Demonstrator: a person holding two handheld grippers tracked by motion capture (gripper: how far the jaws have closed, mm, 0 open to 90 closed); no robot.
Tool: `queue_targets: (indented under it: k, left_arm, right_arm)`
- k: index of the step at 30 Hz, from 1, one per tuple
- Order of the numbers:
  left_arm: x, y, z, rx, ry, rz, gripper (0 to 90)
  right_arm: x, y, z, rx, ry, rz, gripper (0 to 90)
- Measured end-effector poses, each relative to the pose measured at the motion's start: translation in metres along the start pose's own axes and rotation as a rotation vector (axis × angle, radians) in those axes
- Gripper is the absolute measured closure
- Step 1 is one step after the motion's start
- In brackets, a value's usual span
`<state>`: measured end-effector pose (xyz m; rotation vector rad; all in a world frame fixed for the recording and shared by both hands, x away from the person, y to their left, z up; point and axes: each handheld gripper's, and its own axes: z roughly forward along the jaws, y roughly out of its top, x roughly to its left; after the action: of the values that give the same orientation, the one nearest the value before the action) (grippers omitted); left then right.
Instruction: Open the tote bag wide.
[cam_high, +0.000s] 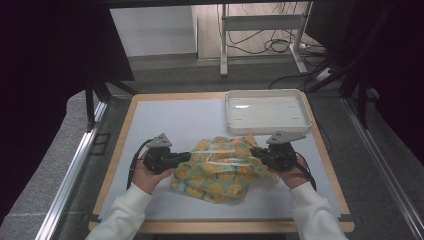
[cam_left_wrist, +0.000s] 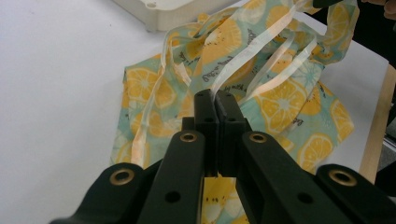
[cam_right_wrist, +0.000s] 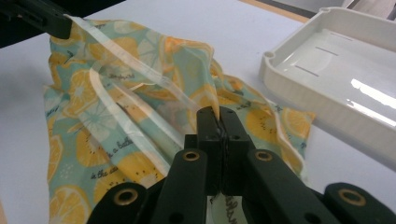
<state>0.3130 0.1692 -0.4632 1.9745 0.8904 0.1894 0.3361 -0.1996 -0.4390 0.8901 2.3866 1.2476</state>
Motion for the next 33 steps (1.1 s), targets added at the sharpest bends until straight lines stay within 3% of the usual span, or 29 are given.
queue_targets:
  k: [33]
  left_arm:
    - [-0.020, -0.030, -0.008, 0.016, -0.052, 0.012, 89.7]
  right_arm:
    - [0.016, -0.031, -0.009, 0.029, 0.069, 0.003, 88.0]
